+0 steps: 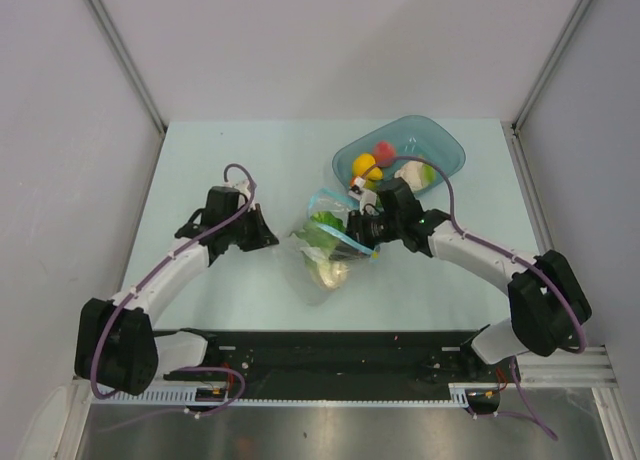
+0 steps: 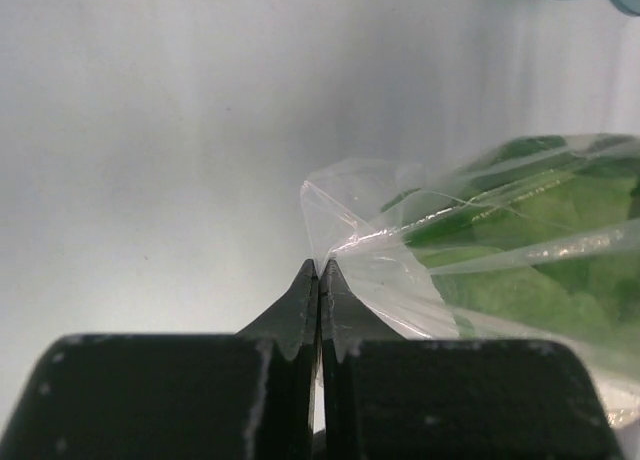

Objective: Open the zip-top bag and remove the fake food

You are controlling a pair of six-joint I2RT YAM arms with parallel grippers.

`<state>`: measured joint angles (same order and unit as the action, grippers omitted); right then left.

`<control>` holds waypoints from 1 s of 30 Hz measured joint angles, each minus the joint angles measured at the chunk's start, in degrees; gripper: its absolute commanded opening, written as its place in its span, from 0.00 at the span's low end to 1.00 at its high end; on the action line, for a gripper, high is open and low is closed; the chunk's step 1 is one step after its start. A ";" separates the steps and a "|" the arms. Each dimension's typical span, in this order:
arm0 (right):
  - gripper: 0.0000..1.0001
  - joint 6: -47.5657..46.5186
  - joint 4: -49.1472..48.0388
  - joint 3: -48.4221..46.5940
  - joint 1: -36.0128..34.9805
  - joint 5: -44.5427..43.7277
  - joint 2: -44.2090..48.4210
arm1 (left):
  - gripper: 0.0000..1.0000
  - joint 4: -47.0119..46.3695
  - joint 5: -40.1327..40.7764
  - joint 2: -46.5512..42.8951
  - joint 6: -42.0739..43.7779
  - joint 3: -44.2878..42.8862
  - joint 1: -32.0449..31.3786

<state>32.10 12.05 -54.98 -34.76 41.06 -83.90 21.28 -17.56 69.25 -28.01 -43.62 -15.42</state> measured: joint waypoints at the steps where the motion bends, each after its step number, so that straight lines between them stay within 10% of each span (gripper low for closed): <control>1: 0.00 -0.50 0.02 -0.02 -1.09 -1.27 0.00 | 0.00 -0.15 0.74 0.39 0.63 0.00 -0.02; 4: 0.00 -1.11 0.02 -0.11 -3.65 -5.11 -0.11 | 0.02 -0.74 2.34 0.85 1.90 0.50 -0.15; 10: 0.00 2.91 -0.79 -1.07 -4.09 -7.45 -2.93 | 0.99 -1.38 3.48 0.33 4.70 1.18 0.42; 26: 0.00 17.84 -7.82 -1.07 1.79 -2.38 -5.49 | 0.98 -11.04 -16.24 -16.20 -11.67 19.39 -1.25; 30: 0.00 20.02 -9.44 -1.07 1.79 -1.70 -5.49 | 0.65 -15.67 -18.27 -15.17 -14.99 19.58 -2.54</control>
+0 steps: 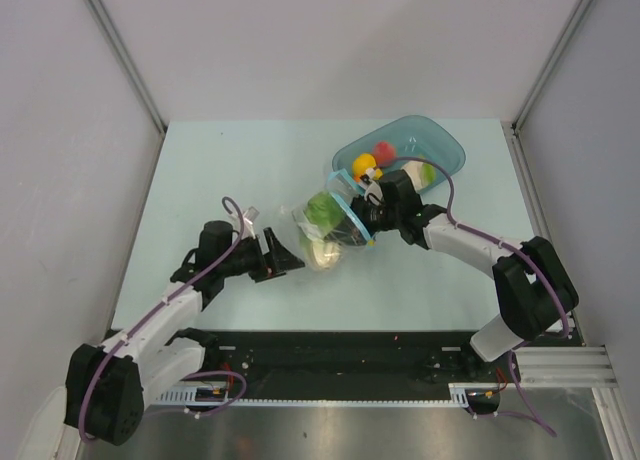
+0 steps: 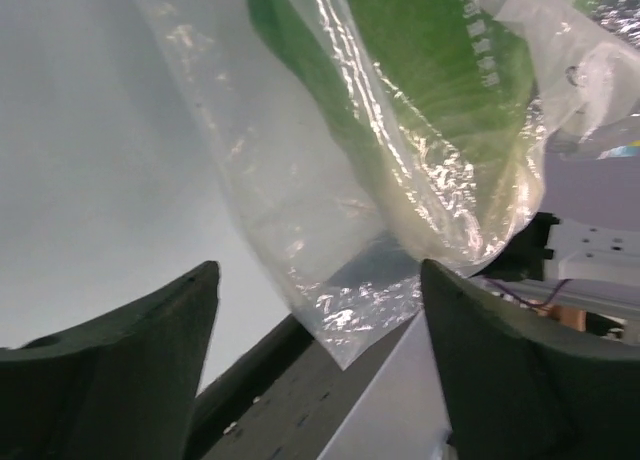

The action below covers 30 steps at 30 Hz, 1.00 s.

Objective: Open the zip-top bag and remove the fake food

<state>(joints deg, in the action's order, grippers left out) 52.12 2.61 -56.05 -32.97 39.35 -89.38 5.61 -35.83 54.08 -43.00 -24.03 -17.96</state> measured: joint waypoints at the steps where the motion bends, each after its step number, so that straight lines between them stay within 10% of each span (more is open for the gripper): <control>1: 0.00 0.42 -0.39 0.00 0.00 0.11 0.00 | 0.55 -1.62 -0.55 0.15 -0.92 0.33 -0.20; 6: 0.00 2.54 -2.62 0.00 0.00 0.17 0.00 | 0.00 -7.08 -1.90 0.33 -5.20 3.41 -0.46; 20: 0.00 -6.60 6.58 0.00 1.25 -1.05 3.74 | 0.00 11.76 18.34 5.22 1.29 -2.73 -0.52; 23: 0.00 -9.99 10.67 0.00 1.44 -2.03 5.66 | 0.13 12.41 19.21 11.39 3.08 -3.98 -0.31; 25: 0.00 -11.72 12.94 0.00 1.38 -2.95 6.62 | 0.46 13.60 19.19 14.32 4.37 -4.90 -0.28; 30: 0.00 -13.86 16.76 -0.59 0.92 -5.75 7.76 | 0.89 19.69 18.95 7.45 8.00 -6.73 -0.28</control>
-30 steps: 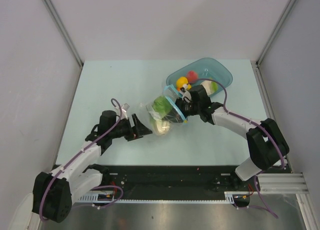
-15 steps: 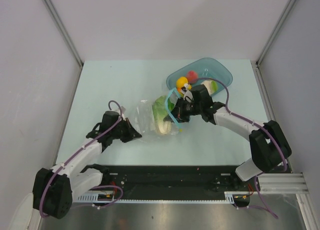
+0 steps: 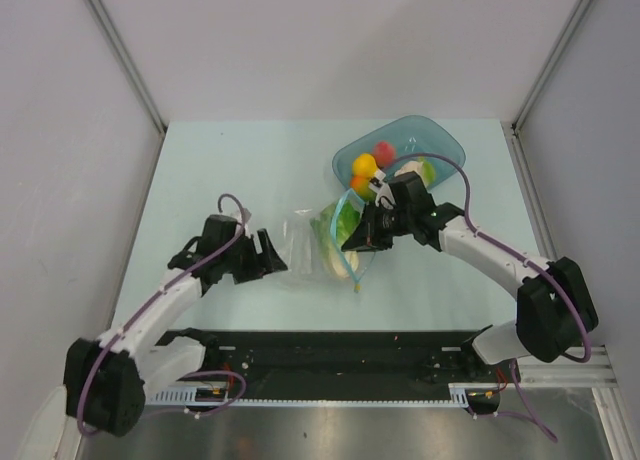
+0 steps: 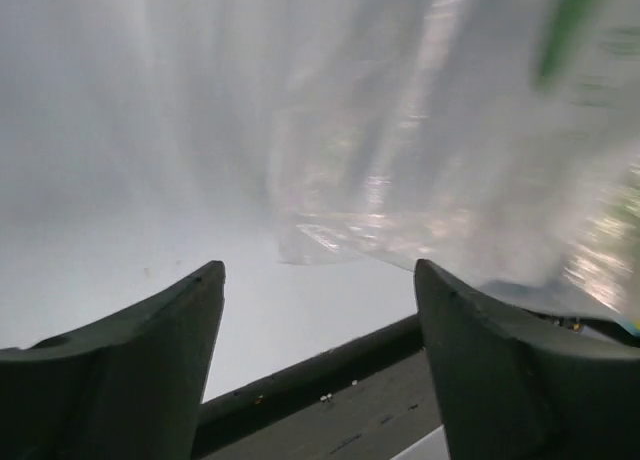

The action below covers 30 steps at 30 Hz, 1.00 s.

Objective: Open the zip-top bag and remove the fake food

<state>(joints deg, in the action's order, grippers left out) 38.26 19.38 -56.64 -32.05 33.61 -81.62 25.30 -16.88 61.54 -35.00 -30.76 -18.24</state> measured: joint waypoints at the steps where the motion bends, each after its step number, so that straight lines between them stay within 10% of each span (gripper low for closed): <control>1: 0.00 -0.11 0.15 -0.17 -0.13 -0.28 0.00 | 0.90 1.33 -0.26 -3.06 0.63 -1.27 -0.02; 8: 0.00 -1.03 3.21 -3.10 -2.58 -3.17 0.00 | 0.90 1.42 -4.72 -11.67 1.68 -15.45 -4.61; 19: 0.00 -0.92 7.30 -6.47 -4.02 -6.93 -0.44 | 0.85 5.66 9.84 5.31 5.14 -34.05 -23.50; 30: 0.00 -0.87 10.12 -8.70 -5.38 -9.44 -0.55 | 0.37 12.72 18.82 13.53 10.25 -41.03 -28.50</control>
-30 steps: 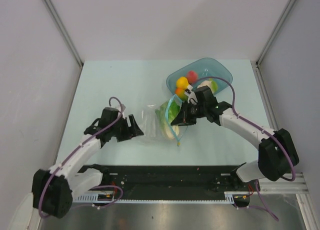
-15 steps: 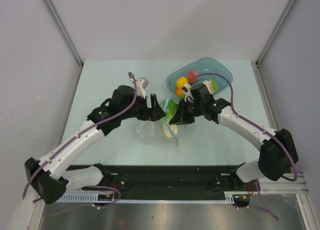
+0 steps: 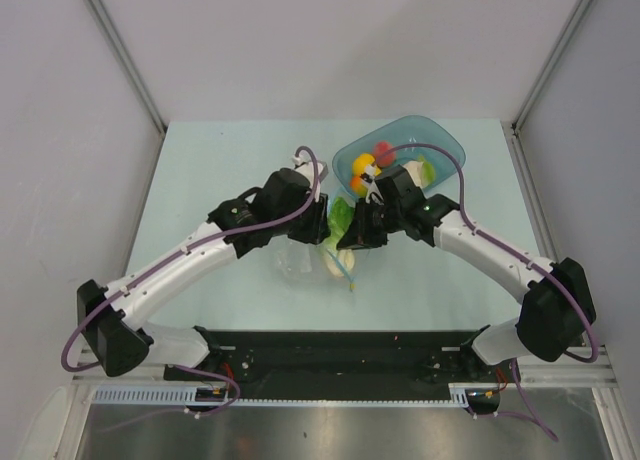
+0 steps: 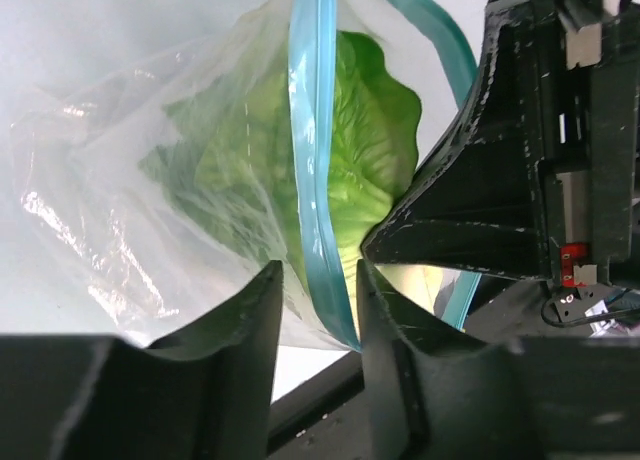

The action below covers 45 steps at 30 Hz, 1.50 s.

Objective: Open the zip-top bag and remove the fake food

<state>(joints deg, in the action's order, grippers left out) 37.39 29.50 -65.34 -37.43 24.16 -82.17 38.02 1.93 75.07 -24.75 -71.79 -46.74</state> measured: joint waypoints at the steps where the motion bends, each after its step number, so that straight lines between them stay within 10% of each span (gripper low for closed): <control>1: 0.00 0.00 0.22 -0.07 0.00 -0.09 0.00 | 0.34 0.46 0.13 0.07 0.48 0.00 -0.02; 7: 0.00 0.02 0.94 -0.61 0.20 -0.42 -0.04 | 0.00 0.44 0.00 -0.09 2.23 1.42 -0.02; 33: 0.00 -8.33 27.17 -6.49 10.32 22.21 -7.28 | 0.00 -8.90 3.37 -3.43 6.95 15.56 -5.38; 45: 0.00 12.70 16.41 -6.49 7.54 15.02 -5.33 | 0.00 -16.57 -3.02 -9.16 8.09 20.52 -8.44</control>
<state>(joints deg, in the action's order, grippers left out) 50.09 45.91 -71.83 -29.89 39.18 -87.50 21.45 -1.08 65.91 -16.67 -51.27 -55.18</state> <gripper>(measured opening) 0.099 0.008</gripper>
